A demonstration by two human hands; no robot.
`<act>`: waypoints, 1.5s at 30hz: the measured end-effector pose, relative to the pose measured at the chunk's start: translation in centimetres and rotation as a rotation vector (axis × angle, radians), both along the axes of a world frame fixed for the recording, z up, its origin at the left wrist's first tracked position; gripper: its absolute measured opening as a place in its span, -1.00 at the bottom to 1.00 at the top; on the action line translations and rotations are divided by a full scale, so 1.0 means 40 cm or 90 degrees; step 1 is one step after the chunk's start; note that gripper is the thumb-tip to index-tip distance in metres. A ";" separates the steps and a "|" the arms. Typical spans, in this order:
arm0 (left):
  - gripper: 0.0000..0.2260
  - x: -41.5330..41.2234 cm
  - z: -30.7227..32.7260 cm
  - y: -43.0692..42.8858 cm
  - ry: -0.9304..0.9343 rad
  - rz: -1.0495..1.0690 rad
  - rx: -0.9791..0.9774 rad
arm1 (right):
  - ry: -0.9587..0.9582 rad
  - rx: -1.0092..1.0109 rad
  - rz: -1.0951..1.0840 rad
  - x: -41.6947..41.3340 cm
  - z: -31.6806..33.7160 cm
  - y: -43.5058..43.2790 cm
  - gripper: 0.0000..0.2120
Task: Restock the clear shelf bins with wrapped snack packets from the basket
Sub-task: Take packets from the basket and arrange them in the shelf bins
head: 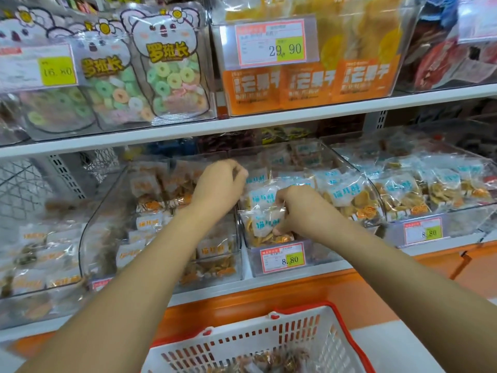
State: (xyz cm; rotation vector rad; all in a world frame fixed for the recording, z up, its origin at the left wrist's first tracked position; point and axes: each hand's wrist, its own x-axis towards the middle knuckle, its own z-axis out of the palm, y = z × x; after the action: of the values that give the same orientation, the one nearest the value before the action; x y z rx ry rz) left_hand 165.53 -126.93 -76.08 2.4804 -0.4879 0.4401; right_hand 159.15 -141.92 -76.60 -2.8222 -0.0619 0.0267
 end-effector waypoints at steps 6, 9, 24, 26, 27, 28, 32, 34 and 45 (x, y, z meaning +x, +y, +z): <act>-0.50 -0.105 -0.062 -0.059 -0.017 -0.182 0.184 | -0.002 -0.137 0.014 -0.014 0.093 -0.108 -0.57; -0.38 -0.090 -0.084 -0.058 -0.045 -0.179 0.310 | 0.074 -0.284 0.050 -0.009 0.085 -0.132 -0.56; -0.78 -0.232 -0.111 0.037 -0.156 -0.189 -0.066 | -0.174 -0.062 0.121 -0.059 0.069 -0.095 -0.61; -0.72 -0.294 -0.165 0.082 -0.148 -0.178 -0.083 | -0.130 -0.049 0.176 -0.107 0.031 -0.060 -0.59; -0.68 -0.318 -0.202 0.106 -0.118 -0.172 -0.061 | -0.089 -0.065 0.196 -0.128 0.001 -0.045 -0.59; -0.65 -0.338 -0.247 0.130 -0.075 -0.168 -0.020 | -0.048 -0.085 0.207 -0.145 -0.038 -0.033 -0.59; -0.68 -0.390 -0.454 0.235 0.207 -0.122 0.129 | 0.147 -0.104 0.190 -0.199 -0.261 0.007 -0.68; -0.86 -0.408 -0.546 0.277 0.367 -0.096 0.160 | 0.230 -0.096 0.173 -0.230 -0.402 0.029 -0.86; -0.67 -0.538 -0.812 0.399 0.642 0.025 0.442 | 0.683 -0.102 0.066 -0.459 -0.808 0.019 -0.24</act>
State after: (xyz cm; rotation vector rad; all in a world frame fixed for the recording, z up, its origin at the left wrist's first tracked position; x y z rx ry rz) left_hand 144.03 -110.96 -108.57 2.9035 -0.1593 -1.1171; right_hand 140.80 -141.17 -108.91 -2.5565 0.0431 1.5677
